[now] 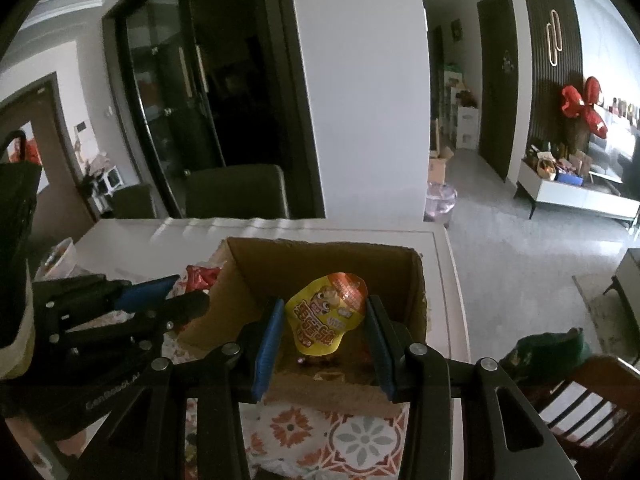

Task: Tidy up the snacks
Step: 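Carry both snacks over the cardboard box and open both tools inside, then move both open tools back from the box to the snack pile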

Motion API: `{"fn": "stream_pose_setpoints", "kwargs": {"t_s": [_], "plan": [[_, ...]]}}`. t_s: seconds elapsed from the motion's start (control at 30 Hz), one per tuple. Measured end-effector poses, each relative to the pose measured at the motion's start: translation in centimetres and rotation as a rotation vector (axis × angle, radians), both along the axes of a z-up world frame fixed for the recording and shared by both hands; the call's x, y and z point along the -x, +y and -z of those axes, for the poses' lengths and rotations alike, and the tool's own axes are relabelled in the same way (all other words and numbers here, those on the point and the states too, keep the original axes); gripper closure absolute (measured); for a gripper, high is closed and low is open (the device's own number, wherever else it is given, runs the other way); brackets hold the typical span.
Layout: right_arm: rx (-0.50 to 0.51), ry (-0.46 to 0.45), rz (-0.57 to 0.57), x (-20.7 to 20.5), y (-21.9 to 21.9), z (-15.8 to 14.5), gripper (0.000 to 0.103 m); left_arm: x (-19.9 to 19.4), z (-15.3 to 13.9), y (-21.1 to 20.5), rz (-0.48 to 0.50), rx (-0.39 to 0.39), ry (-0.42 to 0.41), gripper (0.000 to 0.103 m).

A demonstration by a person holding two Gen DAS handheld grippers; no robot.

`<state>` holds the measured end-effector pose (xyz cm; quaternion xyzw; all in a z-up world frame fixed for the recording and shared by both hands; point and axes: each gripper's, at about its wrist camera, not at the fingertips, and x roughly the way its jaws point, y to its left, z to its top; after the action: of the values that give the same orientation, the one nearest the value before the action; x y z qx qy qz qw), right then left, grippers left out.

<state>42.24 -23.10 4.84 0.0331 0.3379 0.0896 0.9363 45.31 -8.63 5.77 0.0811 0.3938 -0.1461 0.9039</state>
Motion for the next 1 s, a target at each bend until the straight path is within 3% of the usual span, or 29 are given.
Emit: {"fn": "stream_pose_setpoints", "kwargs": {"t_s": [0.17,0.23,0.27,0.33,0.6,0.83,1.0], "plan": [[-0.008,0.031,0.012,-1.1,-0.8,0.8,0.060,-0.4,0.2,-0.1,-0.020,-0.006,-0.007,0.077],[0.000,0.044,0.015,-1.3,-0.9,1.0,0.059,-0.6,0.0,-0.1,-0.036,-0.015,-0.019,0.058],[0.003,0.050,0.022,-1.4,-1.0,1.1,0.051,-0.5,-0.1,0.0,-0.042,-0.016,-0.032,0.055],[-0.001,0.040,0.041,-1.0,-1.1,0.9,0.043,-0.2,-0.4,0.3,-0.062,-0.033,-0.062,0.055],[0.014,0.011,0.056,1.4,-1.0,0.5,0.043,3.5,-1.5,1.5,-0.074,-0.049,-0.157,0.055],[0.075,-0.059,0.087,5.0,-0.2,-0.1,0.043,6.7,-1.6,2.5,-0.048,-0.021,-0.179,0.055],[0.065,-0.074,0.073,7.6,0.4,-0.2,0.043,9.2,-1.1,2.9,-0.007,0.007,-0.177,0.055]]}}
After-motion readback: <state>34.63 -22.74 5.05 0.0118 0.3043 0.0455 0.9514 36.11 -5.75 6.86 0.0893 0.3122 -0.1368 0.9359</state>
